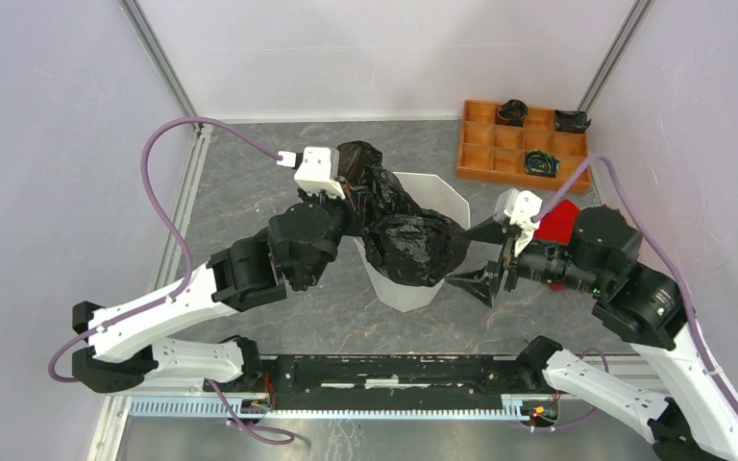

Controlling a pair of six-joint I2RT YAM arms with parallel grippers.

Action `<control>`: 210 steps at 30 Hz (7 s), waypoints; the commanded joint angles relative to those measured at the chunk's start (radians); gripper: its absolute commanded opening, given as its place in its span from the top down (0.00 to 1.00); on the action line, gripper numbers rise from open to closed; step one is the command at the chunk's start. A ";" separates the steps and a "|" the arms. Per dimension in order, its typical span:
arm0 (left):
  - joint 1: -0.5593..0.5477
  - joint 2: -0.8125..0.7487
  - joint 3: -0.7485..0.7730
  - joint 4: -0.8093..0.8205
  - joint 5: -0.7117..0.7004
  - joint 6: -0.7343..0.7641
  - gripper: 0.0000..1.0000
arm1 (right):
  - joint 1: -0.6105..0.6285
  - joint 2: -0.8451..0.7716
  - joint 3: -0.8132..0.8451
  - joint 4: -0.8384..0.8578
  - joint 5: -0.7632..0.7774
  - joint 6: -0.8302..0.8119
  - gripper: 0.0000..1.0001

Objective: Put the trash bags into the trash bin

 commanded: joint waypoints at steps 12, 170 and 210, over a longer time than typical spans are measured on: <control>0.006 0.034 0.111 0.078 0.122 -0.003 0.98 | 0.001 0.089 -0.218 0.419 0.014 0.192 0.19; 0.287 -0.087 -0.028 -0.245 0.955 -0.235 0.16 | 0.018 0.059 0.103 0.179 0.460 0.251 0.99; 0.287 -0.603 -0.760 0.196 0.967 -0.587 0.98 | 0.018 -0.094 -0.225 0.034 0.572 0.299 0.93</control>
